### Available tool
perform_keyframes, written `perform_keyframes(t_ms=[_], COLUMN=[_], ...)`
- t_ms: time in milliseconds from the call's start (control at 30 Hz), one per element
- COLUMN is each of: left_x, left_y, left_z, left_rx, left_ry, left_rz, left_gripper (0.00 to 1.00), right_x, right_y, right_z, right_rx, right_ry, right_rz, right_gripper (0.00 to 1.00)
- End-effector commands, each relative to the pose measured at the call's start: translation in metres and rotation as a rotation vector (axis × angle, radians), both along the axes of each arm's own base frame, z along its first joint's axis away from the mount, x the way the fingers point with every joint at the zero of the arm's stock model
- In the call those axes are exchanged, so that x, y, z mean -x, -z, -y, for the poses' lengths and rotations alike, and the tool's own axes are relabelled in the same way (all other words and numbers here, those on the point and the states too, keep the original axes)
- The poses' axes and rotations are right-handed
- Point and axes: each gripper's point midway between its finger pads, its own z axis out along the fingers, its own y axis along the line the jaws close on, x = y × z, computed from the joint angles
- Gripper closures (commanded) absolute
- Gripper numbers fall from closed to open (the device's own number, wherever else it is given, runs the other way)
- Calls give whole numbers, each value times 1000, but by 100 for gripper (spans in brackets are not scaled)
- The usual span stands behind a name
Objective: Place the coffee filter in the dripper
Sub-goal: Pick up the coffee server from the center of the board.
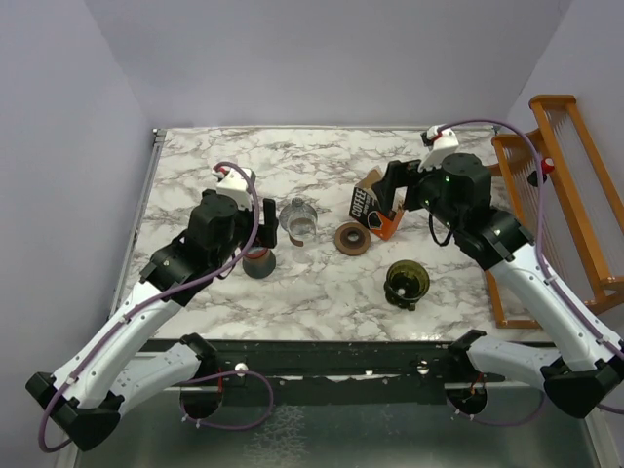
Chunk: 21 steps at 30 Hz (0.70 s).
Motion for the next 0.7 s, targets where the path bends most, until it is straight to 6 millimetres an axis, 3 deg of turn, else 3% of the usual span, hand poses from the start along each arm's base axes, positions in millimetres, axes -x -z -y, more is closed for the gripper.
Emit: perform_keyframes(t_ms=[0,167,433,667], left_x=[-6,-6,0,3], left_y=[0,11,13,10], left_z=[-18,-27,-34,-39], left_rx=[4,1,35,48], left_ry=[-100,-145,-160,-174], left_rz=[64,84,116,130], left_gripper=[1,1,1,1], right_x=[-10,-13,-17,-20], right_y=[8,14,25,42], right_z=[-6,-24,-57,-100], right_rx=[37,33,30,75], right_ry=[-11,-95,-231,-287], right_rz=[-5,-10,-64,-105], right_gripper=[0,0,3,8])
